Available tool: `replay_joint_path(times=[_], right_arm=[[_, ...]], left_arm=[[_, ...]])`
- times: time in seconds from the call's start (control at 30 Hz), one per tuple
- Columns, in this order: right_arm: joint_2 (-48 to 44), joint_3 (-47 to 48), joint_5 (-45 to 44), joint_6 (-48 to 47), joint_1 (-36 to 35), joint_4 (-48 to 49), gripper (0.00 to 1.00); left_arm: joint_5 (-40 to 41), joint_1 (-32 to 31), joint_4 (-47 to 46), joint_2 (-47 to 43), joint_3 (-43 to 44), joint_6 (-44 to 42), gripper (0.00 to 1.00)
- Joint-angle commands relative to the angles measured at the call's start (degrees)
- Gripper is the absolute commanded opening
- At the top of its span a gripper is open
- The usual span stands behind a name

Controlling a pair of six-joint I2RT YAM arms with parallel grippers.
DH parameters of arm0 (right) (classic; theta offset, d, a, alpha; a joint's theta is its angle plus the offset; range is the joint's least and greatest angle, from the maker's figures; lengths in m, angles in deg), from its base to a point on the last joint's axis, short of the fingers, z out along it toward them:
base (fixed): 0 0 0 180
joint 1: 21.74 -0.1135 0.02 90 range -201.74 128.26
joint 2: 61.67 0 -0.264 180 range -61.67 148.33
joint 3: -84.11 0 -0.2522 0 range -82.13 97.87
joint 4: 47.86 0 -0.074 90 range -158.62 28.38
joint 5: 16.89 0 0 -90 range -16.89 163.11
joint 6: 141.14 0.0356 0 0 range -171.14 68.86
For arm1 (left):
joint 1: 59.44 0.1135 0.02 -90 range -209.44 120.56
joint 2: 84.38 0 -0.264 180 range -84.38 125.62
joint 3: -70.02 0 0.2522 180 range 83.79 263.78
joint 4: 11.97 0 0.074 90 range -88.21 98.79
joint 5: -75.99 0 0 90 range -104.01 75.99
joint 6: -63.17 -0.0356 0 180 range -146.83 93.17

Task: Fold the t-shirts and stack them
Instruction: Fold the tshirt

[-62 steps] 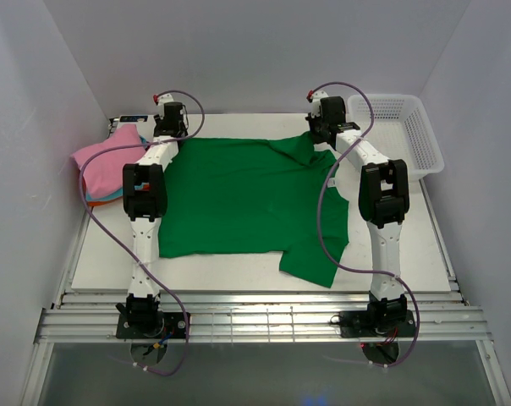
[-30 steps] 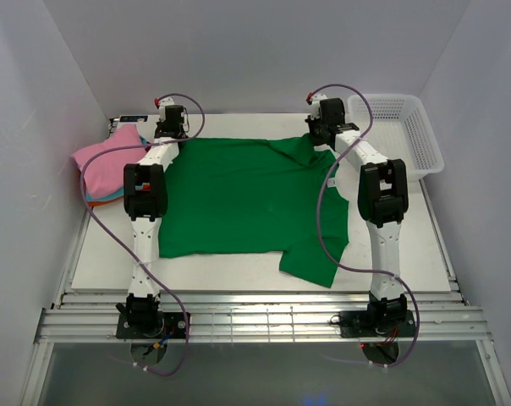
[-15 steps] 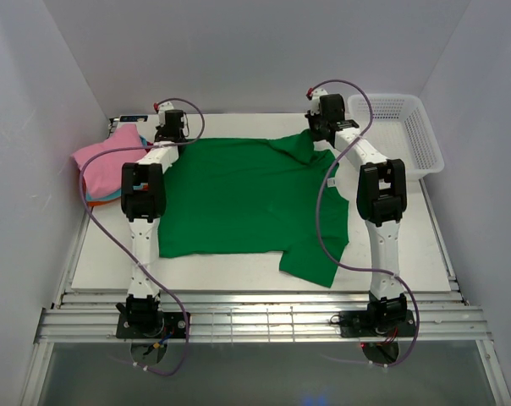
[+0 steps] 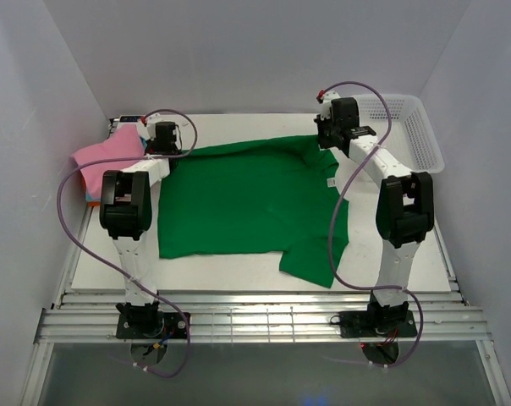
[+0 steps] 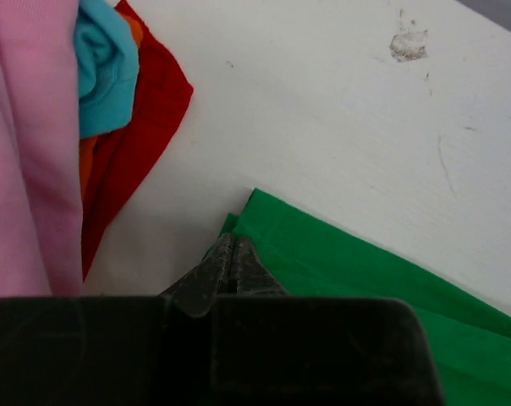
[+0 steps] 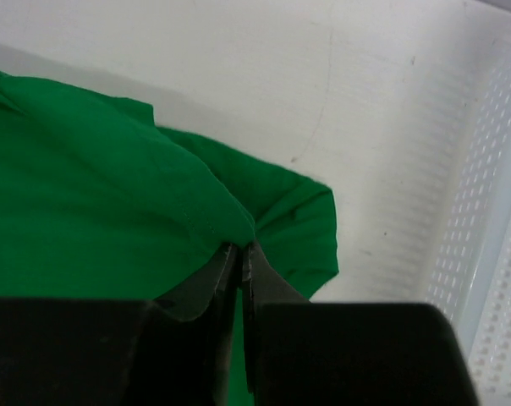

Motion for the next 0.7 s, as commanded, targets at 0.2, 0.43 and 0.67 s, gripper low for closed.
replay_joint_path(times=[0.2, 0.43, 0.67], right_arm=[[-10.4, -13.9, 2.8, 1.8, -1.2, 3.0, 0.08], [-13.6, -19.7, 1.3, 2.1, -3.4, 2.4, 0.08], [-18.9, -24.7, -1.8, 2.5, -5.6, 2.6, 0.08]], left_arm=[[-0.2, -0.1, -4.4, -7.9, -10.3, 3.7, 0.0], [-0.2, -0.7, -5.0, -13.8, -17.4, 5.8, 0.0], [0.1, -0.8, -5.1, -21.5, -23.4, 6.4, 0.0]])
